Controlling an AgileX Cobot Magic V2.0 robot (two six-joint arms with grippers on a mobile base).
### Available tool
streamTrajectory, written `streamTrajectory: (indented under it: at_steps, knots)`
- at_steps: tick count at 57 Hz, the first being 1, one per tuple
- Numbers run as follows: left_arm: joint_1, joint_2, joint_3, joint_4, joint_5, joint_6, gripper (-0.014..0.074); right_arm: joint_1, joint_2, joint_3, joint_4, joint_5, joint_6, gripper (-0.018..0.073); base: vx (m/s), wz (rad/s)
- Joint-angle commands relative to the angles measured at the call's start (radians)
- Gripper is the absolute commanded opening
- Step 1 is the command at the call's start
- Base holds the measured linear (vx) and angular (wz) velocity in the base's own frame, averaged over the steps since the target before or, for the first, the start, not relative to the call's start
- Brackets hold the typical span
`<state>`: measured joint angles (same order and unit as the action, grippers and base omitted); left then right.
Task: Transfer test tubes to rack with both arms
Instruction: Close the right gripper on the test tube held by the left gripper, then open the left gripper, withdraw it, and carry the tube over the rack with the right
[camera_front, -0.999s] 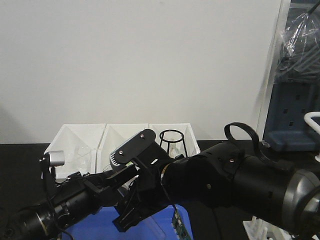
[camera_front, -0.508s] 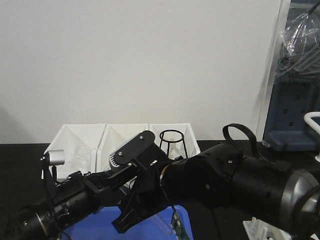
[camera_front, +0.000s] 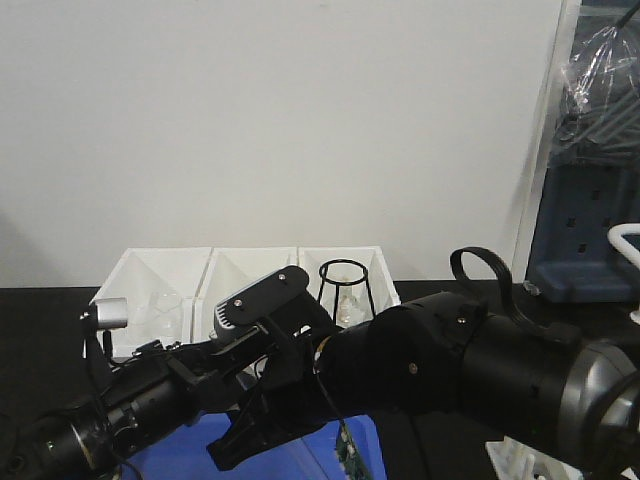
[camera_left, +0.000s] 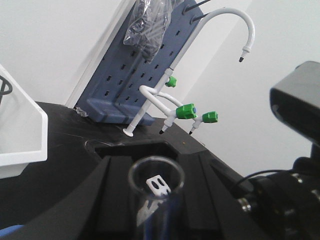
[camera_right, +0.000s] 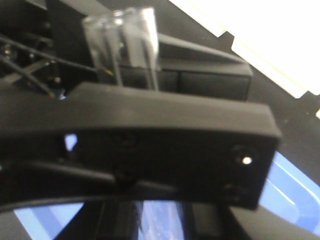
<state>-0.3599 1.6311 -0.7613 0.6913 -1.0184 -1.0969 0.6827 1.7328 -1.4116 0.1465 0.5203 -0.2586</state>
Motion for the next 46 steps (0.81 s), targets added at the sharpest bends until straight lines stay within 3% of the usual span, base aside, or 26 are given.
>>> streamTrajectory:
  at_steps: [1, 13, 22, 32, 46]
  knots:
    - [-0.008, -0.038, -0.027, -0.032, -0.074, -0.011, 0.0157, -0.005, -0.05, -0.039, 0.015, -0.08, -0.001, -0.0015, 0.0, 0.0]
    - [-0.008, -0.038, -0.027, -0.058, -0.089, -0.011, 0.0393, -0.009, -0.05, -0.039, 0.012, -0.081, 0.041, -0.0012, 0.0, 0.0]
    - [-0.008, -0.038, -0.027, -0.081, -0.09, -0.011, 0.0512, -0.029, -0.05, -0.038, 0.014, -0.09, 0.053, -0.0012, 0.0, 0.0]
    - [-0.004, -0.041, -0.027, -0.105, -0.09, -0.009, 0.0533, -0.086, -0.051, -0.038, 0.01, -0.105, 0.054, -0.0012, 0.0, 0.0]
    - [0.007, -0.041, -0.027, -0.115, -0.097, -0.009, 0.0533, -0.251, -0.093, -0.025, 0.009, -0.116, 0.034, -0.0012, 0.0, 0.0]
